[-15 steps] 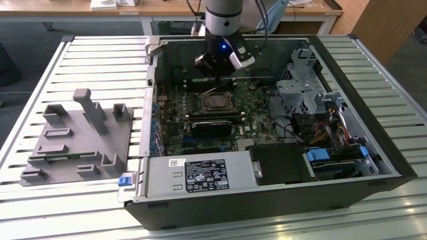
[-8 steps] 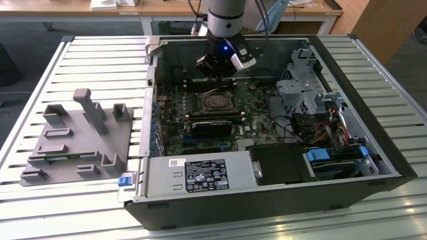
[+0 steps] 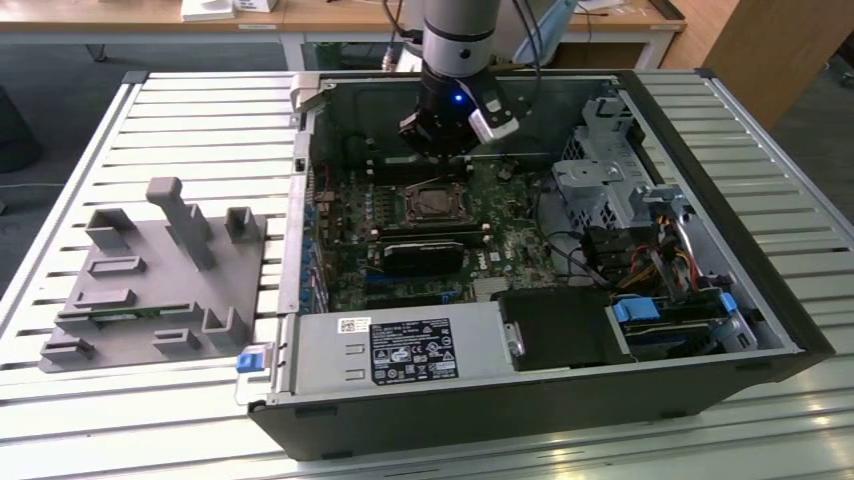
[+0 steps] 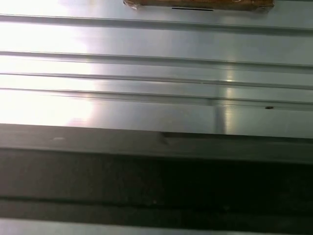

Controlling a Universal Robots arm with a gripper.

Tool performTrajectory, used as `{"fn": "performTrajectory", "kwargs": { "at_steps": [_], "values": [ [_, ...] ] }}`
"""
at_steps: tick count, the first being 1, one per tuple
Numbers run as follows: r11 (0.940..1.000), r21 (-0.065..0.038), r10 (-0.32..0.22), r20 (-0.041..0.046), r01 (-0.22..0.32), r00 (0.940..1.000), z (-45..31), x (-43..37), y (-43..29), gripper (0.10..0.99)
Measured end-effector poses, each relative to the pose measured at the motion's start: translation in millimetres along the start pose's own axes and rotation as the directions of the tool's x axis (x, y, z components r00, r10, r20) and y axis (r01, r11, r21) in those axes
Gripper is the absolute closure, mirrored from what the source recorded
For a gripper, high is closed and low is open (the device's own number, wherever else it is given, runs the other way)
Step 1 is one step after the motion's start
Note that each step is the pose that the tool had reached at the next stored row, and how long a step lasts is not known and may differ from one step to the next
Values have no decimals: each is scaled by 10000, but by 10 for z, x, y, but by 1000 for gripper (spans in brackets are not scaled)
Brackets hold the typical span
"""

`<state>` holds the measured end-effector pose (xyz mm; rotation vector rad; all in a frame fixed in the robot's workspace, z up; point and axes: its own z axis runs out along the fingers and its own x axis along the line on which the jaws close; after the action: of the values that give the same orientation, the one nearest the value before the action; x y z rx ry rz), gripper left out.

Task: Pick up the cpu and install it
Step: 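Install the first cpu locking lever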

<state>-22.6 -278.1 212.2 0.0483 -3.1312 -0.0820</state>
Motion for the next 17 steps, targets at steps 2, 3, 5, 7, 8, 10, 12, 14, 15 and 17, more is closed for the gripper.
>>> {"fn": "performTrajectory", "kwargs": {
  "at_steps": [2, 3, 5, 7, 8, 10, 12, 14, 15, 17],
  "values": [
    [10000, 0, 3, 0, -3, 10000, 12, -5, -1, 980],
    [10000, 0, 3, 0, -3, 10000, 21, -7, -2, 980],
    [10000, 1, 3, -2, -3, 10000, 45, -8, -3, 980],
    [10000, -1, 3, -5, -3, 10000, 66, -9, -4, 980],
    [10000, 0, 2, -9, -2, 10000, 72, -12, -5, 980],
    [10000, -1, 3, -13, -3, 10000, 83, -18, -6, 980],
    [10000, -1, 3, -16, -3, 10000, 94, -24, -6, 980],
    [10000, 0, 5, -18, -5, 10000, 108, -26, -7, 980],
    [10000, -1, 5, -19, -5, 10000, 116, -27, -8, 980],
    [10000, 1, 4, -21, -4, 10000, 125, -28, -9, 980]
  ]
}}
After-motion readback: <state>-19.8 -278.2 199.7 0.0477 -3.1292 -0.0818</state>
